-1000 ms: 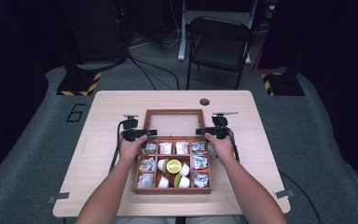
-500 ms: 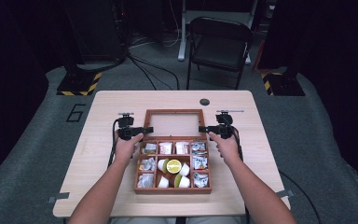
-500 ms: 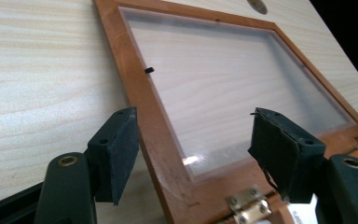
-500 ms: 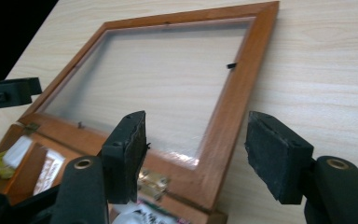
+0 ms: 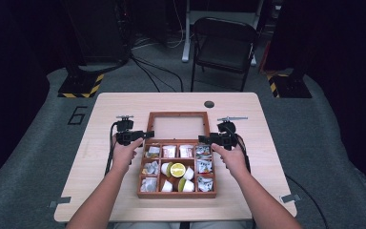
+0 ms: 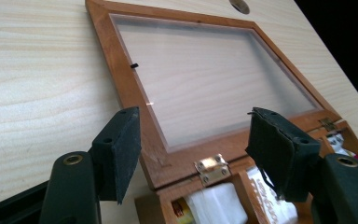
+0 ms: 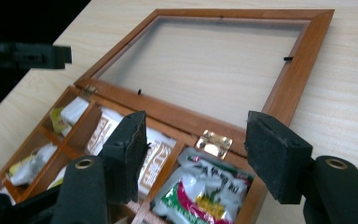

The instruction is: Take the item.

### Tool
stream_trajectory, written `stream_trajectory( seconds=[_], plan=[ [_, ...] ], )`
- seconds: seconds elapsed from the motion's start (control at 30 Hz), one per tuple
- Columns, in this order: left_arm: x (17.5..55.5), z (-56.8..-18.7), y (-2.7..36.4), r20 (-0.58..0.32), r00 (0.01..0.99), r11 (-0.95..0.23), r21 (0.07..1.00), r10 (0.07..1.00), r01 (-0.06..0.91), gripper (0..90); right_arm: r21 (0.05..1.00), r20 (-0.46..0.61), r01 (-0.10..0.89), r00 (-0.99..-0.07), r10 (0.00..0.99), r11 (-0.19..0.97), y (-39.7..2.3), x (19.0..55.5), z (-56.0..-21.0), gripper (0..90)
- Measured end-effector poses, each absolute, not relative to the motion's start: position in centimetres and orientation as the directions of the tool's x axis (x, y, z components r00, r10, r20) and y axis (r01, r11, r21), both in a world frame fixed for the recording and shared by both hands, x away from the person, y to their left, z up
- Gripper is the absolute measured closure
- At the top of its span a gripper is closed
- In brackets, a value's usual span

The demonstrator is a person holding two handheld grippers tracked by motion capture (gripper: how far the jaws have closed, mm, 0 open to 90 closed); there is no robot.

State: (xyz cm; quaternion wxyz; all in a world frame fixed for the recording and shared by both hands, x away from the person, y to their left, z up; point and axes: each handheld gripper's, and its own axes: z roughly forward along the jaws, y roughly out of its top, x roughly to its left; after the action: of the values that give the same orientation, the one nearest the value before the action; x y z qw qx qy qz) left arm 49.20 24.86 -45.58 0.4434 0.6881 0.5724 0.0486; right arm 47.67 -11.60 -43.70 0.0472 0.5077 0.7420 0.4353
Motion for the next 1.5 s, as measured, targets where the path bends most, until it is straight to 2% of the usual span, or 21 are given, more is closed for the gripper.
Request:
stream_trajectory(
  seconds=[0.1, 0.4, 0.67, 0.93, 1.13, 1.5],
  plan=[
    [48.7, -45.3, 25.1, -0.455, 0.343, 0.061, 0.669, 0.822, 0.741, 34.5, 0.712, 0.328, 0.687, -0.507, 0.797, 0.144, -11.5, 46.6, -43.6, 38.5],
    [47.2, -44.4, 25.3, -0.439, 0.363, 0.049, 0.689, 0.822, 0.723, 35.7, 0.712, 0.339, 0.683, -0.537, 0.772, 0.162, -11.1, 45.3, -43.7, 38.3],
    [45.5, -43.5, 25.7, -0.456, 0.38, 0.073, 0.711, 0.805, 0.699, 35.8, 0.72, 0.307, 0.658, -0.587, 0.749, 0.22, -10.0, 43.6, -43.9, 38.3],
    [44.5, -43.0, 26.3, -0.459, 0.387, 0.08, 0.721, 0.8, 0.688, 35.7, 0.728, 0.263, 0.613, -0.663, 0.701, 0.307, -7.4, 41.9, -44.2, 37.6],
    [43.7, -43.0, 26.6, -0.44, 0.396, 0.064, 0.73, 0.806, 0.681, 35.6, 0.718, 0.231, 0.584, -0.713, 0.662, 0.379, -5.3, 40.6, -45.6, 36.0],
    [43.2, -43.0, 26.1, -0.433, 0.415, 0.044, 0.732, 0.8, 0.679, 35.5, 0.696, 0.202, 0.566, -0.744, 0.637, 0.441, -3.7, 40.0, -46.9, 34.9]
  ],
)
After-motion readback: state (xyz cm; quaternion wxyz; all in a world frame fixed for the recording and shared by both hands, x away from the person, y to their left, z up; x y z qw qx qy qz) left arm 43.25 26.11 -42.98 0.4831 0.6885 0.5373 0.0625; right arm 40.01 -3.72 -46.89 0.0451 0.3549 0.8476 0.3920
